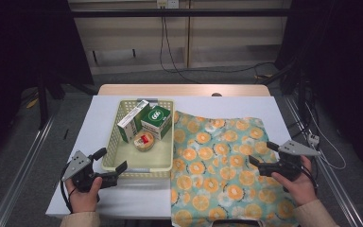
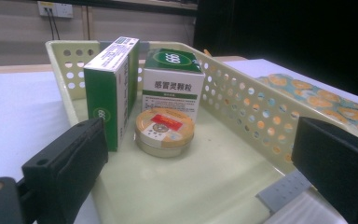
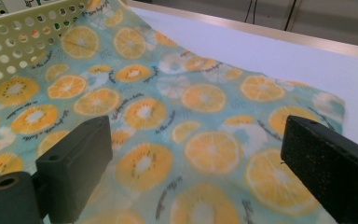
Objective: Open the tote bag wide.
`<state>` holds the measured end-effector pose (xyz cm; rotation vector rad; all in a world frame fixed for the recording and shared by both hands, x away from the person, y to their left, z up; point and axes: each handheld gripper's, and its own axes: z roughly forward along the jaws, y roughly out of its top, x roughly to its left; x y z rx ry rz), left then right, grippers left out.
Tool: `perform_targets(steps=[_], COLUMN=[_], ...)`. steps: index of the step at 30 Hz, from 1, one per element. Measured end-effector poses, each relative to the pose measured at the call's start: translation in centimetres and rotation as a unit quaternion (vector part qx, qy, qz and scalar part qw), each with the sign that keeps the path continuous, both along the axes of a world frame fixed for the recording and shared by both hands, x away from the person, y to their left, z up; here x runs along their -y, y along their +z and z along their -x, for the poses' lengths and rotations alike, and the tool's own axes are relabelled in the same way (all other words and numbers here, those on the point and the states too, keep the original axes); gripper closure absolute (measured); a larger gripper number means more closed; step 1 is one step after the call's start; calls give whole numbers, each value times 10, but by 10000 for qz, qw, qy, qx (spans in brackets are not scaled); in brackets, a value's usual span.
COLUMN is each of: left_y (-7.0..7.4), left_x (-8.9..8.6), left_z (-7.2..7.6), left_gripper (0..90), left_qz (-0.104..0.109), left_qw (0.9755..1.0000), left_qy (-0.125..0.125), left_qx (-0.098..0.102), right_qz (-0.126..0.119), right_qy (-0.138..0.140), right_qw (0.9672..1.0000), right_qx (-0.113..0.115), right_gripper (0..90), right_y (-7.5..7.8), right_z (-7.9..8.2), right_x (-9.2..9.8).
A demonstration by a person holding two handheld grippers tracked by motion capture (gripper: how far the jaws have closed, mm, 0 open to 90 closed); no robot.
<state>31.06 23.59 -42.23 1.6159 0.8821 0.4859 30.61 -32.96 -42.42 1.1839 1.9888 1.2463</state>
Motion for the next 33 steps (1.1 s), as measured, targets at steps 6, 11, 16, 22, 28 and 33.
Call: perform_targets(steps=[6,11,16,22,28,33], left_y=[1,1,1,1,2,3], left_x=[3,4,6,8,9,7], left_z=[-2,-2,-3,-3,-2,-2], left_gripper=[35,35,35,35,35,35], left_qz=[49,62,81,58,74,58], left_qw=[10000,9999,9998,9997,9997,9997], left_qy=[-55,-112,-171,-234,-231,-208], left_qx=[2,17,4,16,43,63], right_qz=[394,444,517,599,860,846], right_qy=[387,377,314,318,224,324], right_qw=[9981,9967,9958,9937,9888,9871], right_qx=[-282,-563,-692,-890,-1199,-1318], right_gripper=[105,142,171,182,225,404], right_y=[6,-4,-14,-24,-42,-40], right_z=[-45,-91,-125,-154,-179,-182], right_x=[-20,-31,-43,-56,-67,-68])
